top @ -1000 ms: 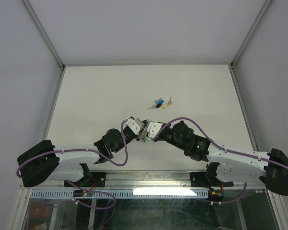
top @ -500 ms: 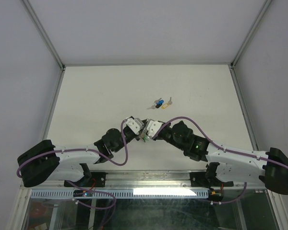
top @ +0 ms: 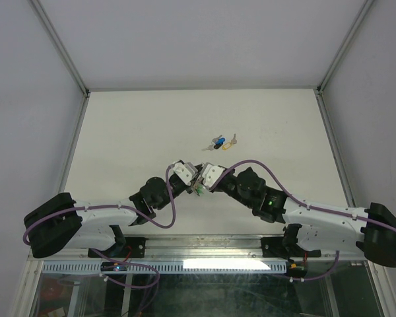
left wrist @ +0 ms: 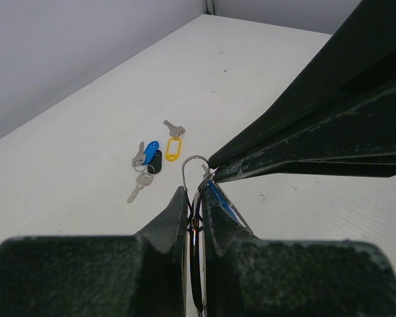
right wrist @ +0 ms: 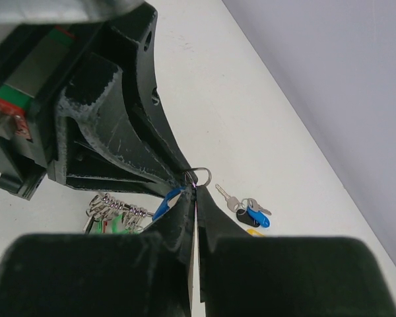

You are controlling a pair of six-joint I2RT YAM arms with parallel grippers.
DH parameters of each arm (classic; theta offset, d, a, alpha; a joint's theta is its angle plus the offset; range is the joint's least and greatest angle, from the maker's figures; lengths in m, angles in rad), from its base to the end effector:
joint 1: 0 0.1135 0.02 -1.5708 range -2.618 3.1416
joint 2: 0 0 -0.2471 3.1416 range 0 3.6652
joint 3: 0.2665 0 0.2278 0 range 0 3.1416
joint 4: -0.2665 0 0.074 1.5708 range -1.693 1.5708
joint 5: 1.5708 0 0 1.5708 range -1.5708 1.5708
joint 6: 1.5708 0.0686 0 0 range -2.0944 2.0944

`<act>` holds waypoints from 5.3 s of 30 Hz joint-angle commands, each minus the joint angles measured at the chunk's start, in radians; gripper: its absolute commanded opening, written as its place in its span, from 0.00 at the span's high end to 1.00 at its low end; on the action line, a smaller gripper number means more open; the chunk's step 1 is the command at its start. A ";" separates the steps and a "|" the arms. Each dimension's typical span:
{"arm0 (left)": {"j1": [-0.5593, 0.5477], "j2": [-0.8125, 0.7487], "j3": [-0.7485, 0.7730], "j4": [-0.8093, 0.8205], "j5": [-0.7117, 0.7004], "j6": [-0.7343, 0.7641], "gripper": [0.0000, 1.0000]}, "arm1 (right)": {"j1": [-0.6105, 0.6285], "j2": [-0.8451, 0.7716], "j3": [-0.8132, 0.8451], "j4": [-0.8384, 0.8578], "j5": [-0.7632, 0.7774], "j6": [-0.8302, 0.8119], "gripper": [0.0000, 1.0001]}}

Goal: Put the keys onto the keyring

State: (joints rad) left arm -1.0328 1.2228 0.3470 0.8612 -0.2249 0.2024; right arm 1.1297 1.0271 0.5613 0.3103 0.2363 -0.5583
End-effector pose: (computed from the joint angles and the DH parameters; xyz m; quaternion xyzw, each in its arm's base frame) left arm 0.1481 -0.2184 0.2134 0.3456 0.6226 -0.2082 0.6705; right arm 0.1232 0.2232 0.2581 -0.5130 0.5587 0.0960 0.6446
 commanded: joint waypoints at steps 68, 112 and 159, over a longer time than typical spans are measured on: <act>-0.003 0.028 0.055 0.006 0.191 -0.004 1.00 | 0.015 0.092 -0.064 0.463 0.268 0.188 1.00; -0.003 0.006 0.050 0.008 0.224 -0.007 1.00 | -0.193 -0.214 -0.058 -0.245 -0.360 0.225 0.39; -0.003 0.032 0.065 -0.009 0.263 0.000 1.00 | -0.233 -0.062 -0.009 -0.053 -0.215 0.181 0.98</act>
State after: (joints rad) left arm -1.0321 1.2575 0.3733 0.7853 -0.0246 0.2024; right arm 0.9077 0.9516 0.4976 0.1436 -0.0383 -0.3687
